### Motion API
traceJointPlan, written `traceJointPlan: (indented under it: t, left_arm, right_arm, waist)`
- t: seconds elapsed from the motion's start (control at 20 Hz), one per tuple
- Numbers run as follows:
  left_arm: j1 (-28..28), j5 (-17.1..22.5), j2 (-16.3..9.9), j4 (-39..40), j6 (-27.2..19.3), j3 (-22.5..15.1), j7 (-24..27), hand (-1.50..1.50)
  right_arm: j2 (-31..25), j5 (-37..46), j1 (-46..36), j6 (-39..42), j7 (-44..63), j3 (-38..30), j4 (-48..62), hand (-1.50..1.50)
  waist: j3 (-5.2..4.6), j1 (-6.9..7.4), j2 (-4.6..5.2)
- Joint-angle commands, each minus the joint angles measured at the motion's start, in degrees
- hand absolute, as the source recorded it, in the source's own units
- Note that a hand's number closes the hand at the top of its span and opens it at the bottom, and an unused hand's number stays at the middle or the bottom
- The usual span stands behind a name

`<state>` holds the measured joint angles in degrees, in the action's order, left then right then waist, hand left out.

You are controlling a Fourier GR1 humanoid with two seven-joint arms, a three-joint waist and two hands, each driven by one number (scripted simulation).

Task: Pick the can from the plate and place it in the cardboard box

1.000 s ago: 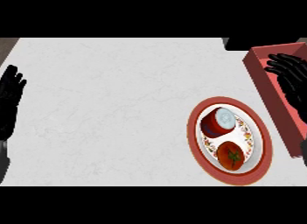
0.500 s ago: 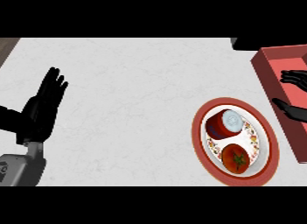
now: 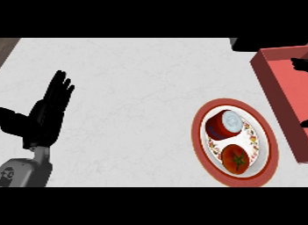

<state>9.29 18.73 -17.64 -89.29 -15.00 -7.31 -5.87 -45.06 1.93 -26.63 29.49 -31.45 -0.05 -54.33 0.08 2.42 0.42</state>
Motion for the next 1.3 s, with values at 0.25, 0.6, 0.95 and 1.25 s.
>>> traceJointPlan:
  t: [0.25,0.6,0.95,1.25]
  left_arm:
    - [-2.3,-1.2,0.8,-1.6,-0.6,1.3,-0.7,0.0]
    - [-0.5,-1.5,0.5,-0.8,1.5,4.0,-2.2,0.0]
    - [-3.5,-1.1,-0.8,-4.9,4.4,6.8,-4.7,0.0]
    - [-6.0,-6.1,4.8,-4.4,2.4,2.9,-1.4,0.0]
  right_arm:
    - [-2.2,3.6,-9.1,14.2,7.8,6.1,-2.0,-1.5]
    - [3.6,1.1,-7.3,16.2,12.4,4.8,-5.9,-1.5]
    - [6.2,2.6,-3.5,13.7,24.6,3.1,-16.2,-1.5]
    - [12.2,3.5,1.3,14.0,27.0,4.0,-22.1,-1.5]
  waist:
    - [-0.1,-1.73,-0.39]
    - [-0.09,-2.24,-0.4]
    - [-0.1,-2.44,-0.56]
    - [-0.09,-2.48,-0.52]
